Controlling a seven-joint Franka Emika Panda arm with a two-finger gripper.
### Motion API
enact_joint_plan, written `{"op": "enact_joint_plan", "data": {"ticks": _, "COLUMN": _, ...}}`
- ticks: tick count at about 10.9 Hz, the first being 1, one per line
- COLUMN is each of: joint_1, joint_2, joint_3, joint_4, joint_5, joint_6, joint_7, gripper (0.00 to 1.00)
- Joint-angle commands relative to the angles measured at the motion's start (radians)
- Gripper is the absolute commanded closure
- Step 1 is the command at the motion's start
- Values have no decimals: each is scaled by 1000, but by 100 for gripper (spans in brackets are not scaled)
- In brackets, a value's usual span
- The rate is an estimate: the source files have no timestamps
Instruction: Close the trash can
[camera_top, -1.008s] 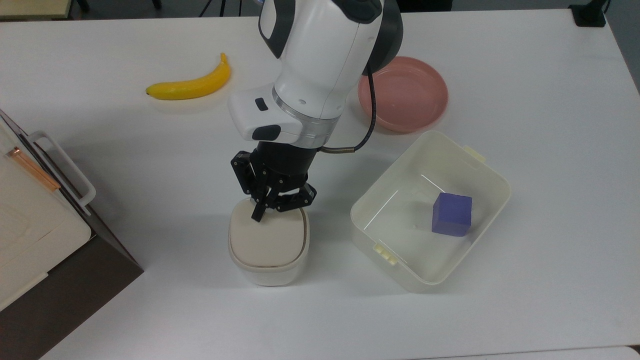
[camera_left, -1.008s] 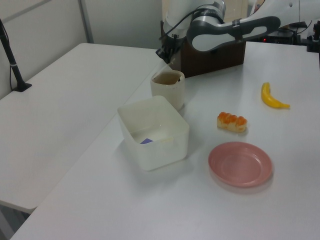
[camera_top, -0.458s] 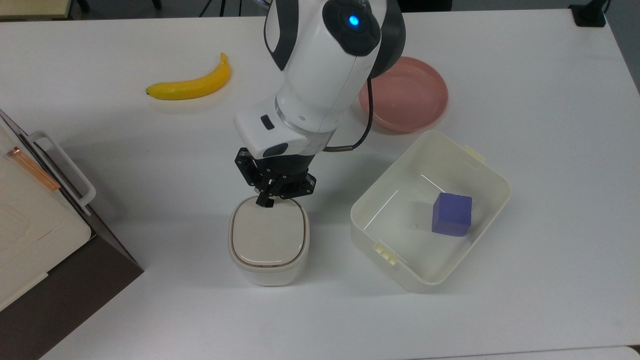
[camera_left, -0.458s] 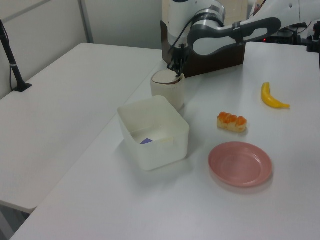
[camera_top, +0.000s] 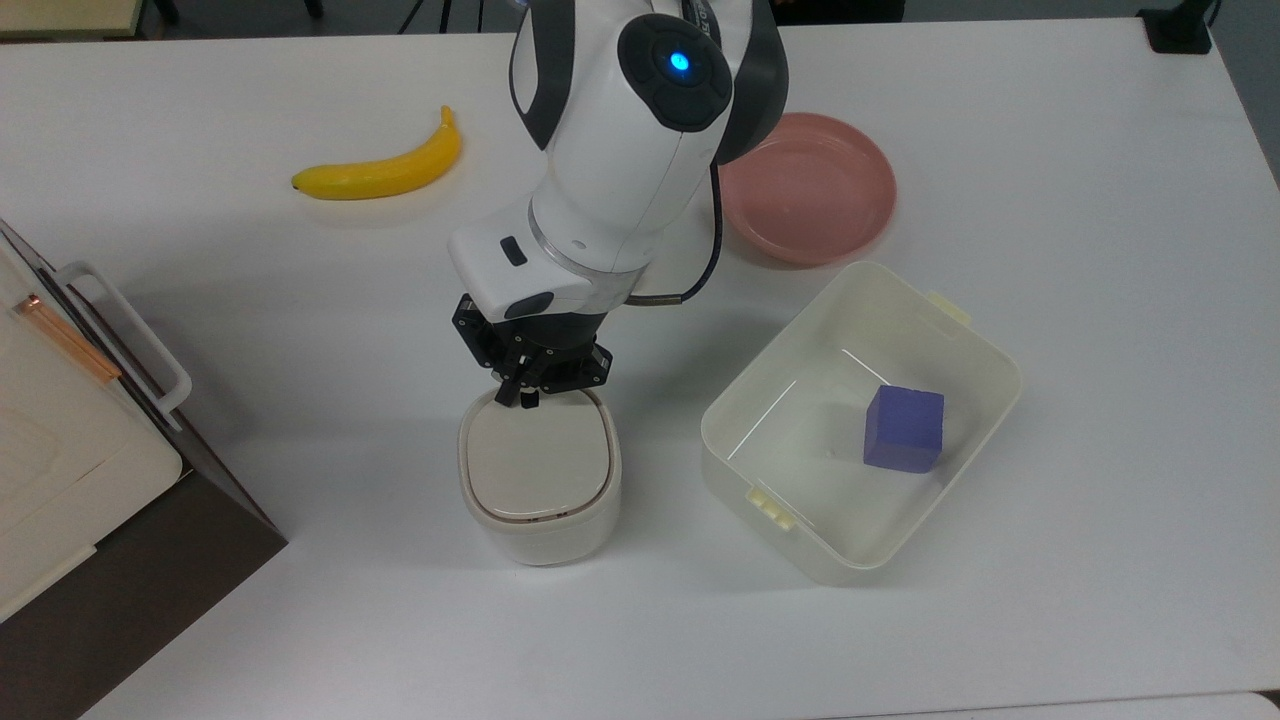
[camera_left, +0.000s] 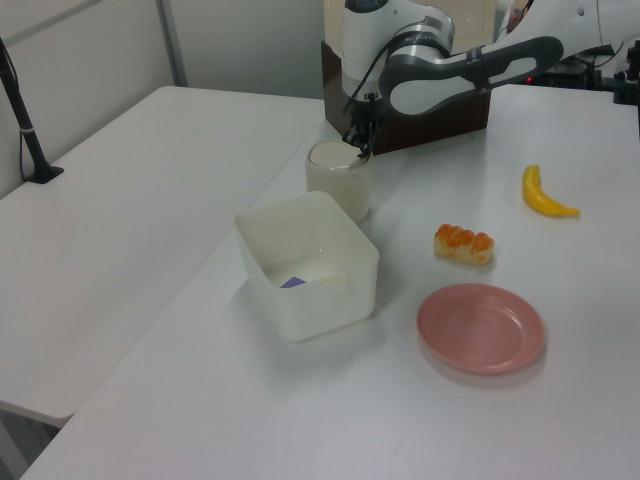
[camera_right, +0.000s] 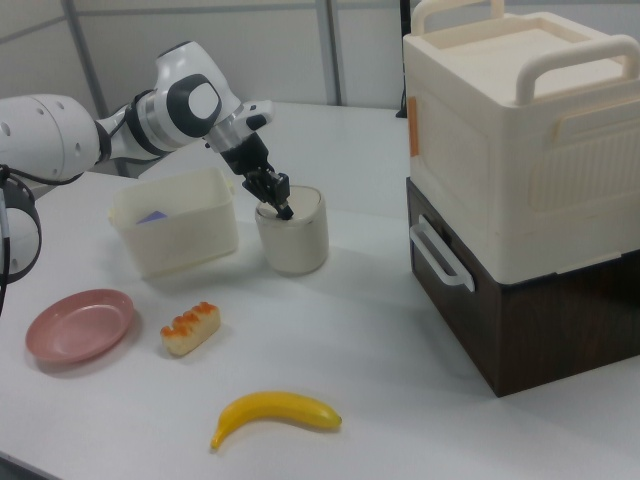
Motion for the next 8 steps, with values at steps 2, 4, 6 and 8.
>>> {"op": "enact_joint_plan", "data": {"ticks": 2, "joint_1": 1, "joint_2": -6, "joint_3": -4, "joint_4": -84, "joint_5": 11, "joint_6": 62, "joint_7": -1, "gripper": 100}}
{"op": "enact_joint_plan", "data": {"ticks": 4, "joint_1": 6, "joint_2": -6, "joint_3": 6, "joint_4": -79, "joint_5": 11, "joint_6": 135, "joint_7": 31, "gripper": 100}}
{"op": "enact_joint_plan", "data": {"ticks": 6, "joint_1": 9, "joint_2": 5, "joint_3": 16, "joint_4": -79, "joint_5": 4, "joint_6": 239, "joint_7": 65, "gripper": 100}}
{"op": "enact_joint_plan", "data": {"ticks": 8, "joint_1": 9, "joint_2": 19, "joint_3": 16, "joint_4": -83, "joint_5": -1, "joint_6": 284, "joint_7": 65, "gripper": 100}}
